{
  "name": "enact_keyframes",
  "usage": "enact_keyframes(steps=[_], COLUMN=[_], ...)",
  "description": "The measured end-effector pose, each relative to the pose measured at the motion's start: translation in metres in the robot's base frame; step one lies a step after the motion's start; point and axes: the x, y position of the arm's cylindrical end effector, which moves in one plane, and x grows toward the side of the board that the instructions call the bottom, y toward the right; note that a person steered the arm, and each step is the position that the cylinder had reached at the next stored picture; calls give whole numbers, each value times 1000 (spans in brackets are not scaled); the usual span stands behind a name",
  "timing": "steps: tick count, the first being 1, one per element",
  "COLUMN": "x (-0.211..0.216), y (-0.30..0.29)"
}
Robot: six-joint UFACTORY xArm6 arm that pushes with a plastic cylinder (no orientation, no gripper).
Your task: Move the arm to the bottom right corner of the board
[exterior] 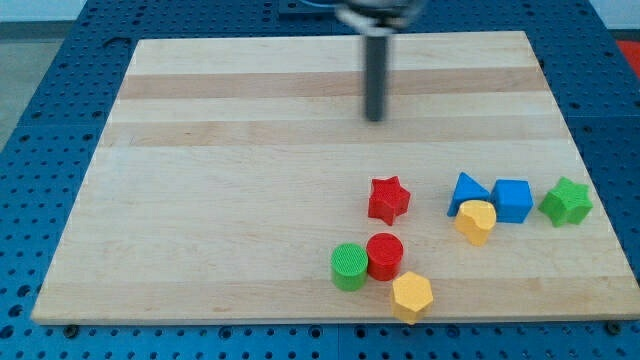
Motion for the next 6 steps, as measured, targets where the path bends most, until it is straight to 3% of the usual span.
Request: enact_keyframes(steps=[1,2,3,4,5,6], x=[36,105,140,221,259,260], y=[133,222,226,183,145,138])
